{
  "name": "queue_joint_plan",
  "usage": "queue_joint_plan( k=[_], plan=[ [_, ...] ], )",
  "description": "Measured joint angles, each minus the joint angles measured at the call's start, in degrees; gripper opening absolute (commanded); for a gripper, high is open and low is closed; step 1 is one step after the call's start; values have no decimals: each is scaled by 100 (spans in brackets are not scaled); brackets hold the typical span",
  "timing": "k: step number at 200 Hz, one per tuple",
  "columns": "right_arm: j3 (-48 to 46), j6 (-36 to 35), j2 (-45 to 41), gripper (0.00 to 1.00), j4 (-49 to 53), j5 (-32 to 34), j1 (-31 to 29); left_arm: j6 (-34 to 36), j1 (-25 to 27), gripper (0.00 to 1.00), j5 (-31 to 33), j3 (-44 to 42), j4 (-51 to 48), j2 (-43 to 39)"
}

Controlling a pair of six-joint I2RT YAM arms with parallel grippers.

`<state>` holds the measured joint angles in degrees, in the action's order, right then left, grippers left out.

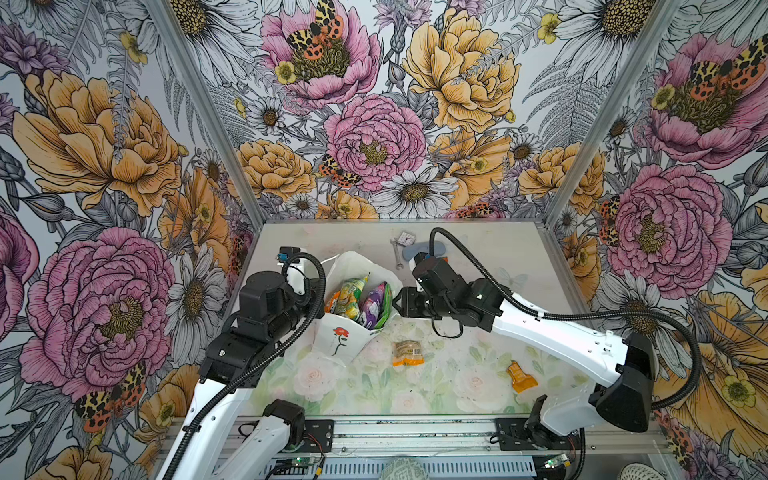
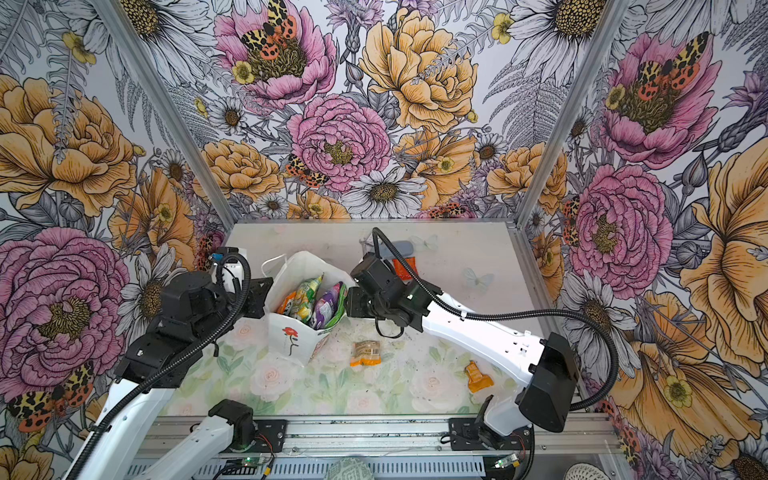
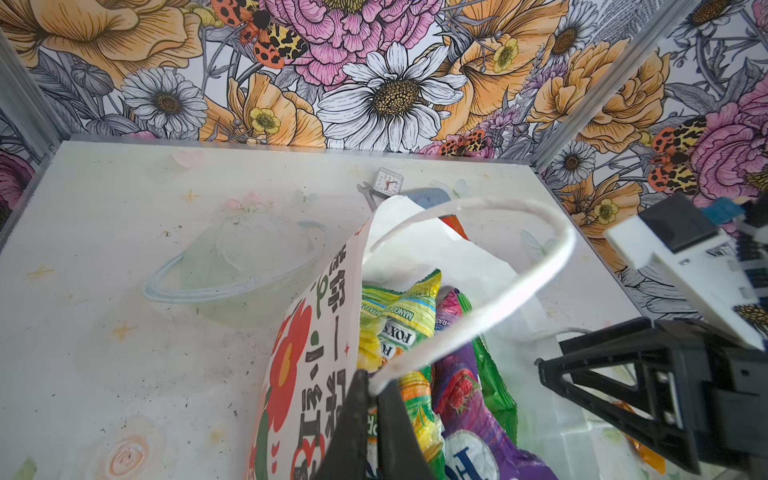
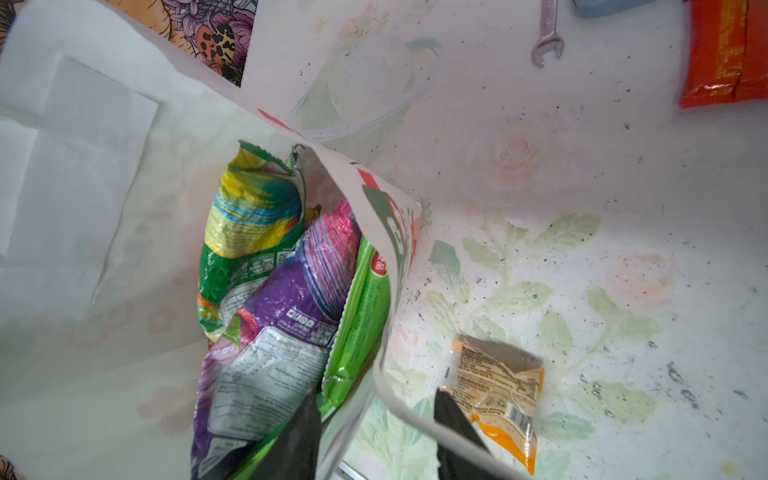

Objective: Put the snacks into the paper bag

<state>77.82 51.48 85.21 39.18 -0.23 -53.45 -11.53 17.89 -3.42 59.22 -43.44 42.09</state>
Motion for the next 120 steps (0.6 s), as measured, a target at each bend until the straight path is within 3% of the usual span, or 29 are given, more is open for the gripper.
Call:
queue_joint_plan(
  k=[120],
  plan=[
    [855,-411,678,1,437,673,-299,0,26,8,-61,0,35,72]
  ],
)
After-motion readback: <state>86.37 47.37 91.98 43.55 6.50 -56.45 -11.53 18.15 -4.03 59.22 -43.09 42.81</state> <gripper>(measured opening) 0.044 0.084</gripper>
